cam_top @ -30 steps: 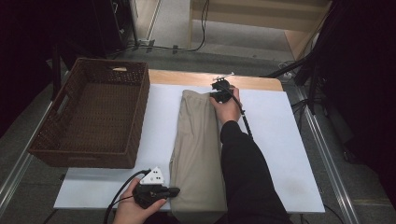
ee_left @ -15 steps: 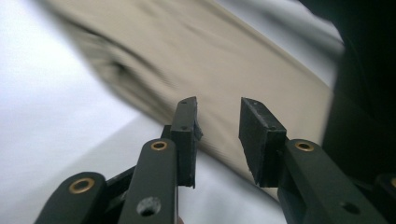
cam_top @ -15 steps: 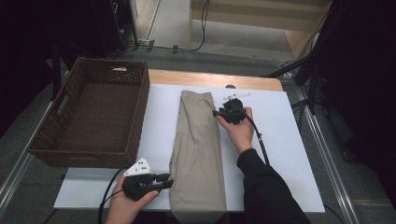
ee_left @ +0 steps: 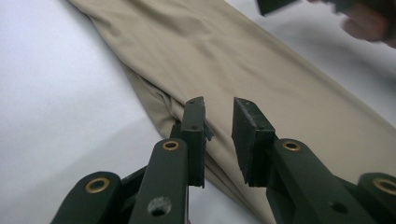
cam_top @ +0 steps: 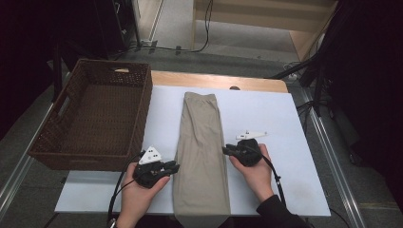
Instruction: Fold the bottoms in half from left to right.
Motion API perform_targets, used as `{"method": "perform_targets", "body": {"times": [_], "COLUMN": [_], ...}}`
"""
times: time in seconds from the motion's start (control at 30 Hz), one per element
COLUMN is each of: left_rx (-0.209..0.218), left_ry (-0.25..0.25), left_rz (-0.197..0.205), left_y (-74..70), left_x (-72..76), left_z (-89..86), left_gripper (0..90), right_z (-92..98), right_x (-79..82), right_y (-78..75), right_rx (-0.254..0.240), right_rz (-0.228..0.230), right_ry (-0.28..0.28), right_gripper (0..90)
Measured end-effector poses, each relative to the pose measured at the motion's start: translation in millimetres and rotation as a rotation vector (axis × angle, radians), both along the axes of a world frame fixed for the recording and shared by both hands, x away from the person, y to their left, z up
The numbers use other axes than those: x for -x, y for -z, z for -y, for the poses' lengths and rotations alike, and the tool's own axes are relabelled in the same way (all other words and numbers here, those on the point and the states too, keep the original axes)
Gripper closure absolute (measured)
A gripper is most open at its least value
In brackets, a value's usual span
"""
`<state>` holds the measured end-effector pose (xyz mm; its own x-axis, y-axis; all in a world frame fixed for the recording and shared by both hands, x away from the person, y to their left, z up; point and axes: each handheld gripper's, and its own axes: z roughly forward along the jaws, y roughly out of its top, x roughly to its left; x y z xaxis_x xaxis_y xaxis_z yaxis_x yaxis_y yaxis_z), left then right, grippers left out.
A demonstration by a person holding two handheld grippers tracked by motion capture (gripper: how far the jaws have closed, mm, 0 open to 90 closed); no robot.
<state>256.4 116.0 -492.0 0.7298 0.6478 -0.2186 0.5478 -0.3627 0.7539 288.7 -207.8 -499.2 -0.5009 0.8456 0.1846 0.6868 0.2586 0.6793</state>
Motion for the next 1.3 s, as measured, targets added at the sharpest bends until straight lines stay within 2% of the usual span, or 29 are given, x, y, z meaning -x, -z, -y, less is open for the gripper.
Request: {"method": "perform_targets", "body": {"times": [0.07,0.13,0.2,0.33,0.5,0.63,0.77,0.93,1.1,1.27,1.3], "left_rx": [-0.018,-0.054,-0.092,-0.092,-0.095,-0.093,-0.084,-0.081,-0.081,-0.073,-0.075], "left_ry": [-0.016,-0.010,0.003,-0.002,-0.001,0.008,0.014,0.015,0.015,-0.006,-0.005], "left_rz": [0.000,0.007,0.006,0.011,0.014,0.011,0.000,-0.006,-0.011,-0.020,-0.016], "left_y": [4.5,8.7,15.7,17.5,18.2,18.2,18.1,18.1,17.8,17.4,17.1], "left_x": [-3.5,-4.0,-3.4,-2.4,-1.2,-2.0,-3.4,-4.9,-5.8,-6.1,-5.7], "left_z": [5.1,8.8,11.7,10.6,8.8,7.9,5.6,2.5,0.4,-1.9,-1.7], "left_gripper": [74.3,75.7,78.7,84.1,87.9,88.8,89.1,89.2,89.2,88.6,87.8], "right_z": [0.4,0.0,-0.6,-5.7,-14.7,-16.7,-12.0,-1.5,3.4,4.4,3.9], "right_x": [8.7,15.1,19.2,21.1,21.1,22.4,21.6,22.9,25.1,24.5,24.0], "right_y": [1.7,2.1,3.6,8.4,15.5,14.6,14.8,17.1,18.0,19.1,19.1], "right_rx": [-0.020,-0.008,-0.015,-0.013,0.015,0.064,0.046,0.000,0.009,-0.004,-0.003], "right_rz": [-0.005,0.007,0.006,-0.003,-0.004,0.008,0.001,-0.007,0.007,0.011,0.011], "right_ry": [-0.004,-0.001,-0.004,-0.013,-0.006,0.015,0.022,0.039,0.047,0.027,0.016], "right_gripper": [72.4,72.4,72.4,72.3,72.0,87.1,88.0,88.0,88.0,87.8,85.4]}}
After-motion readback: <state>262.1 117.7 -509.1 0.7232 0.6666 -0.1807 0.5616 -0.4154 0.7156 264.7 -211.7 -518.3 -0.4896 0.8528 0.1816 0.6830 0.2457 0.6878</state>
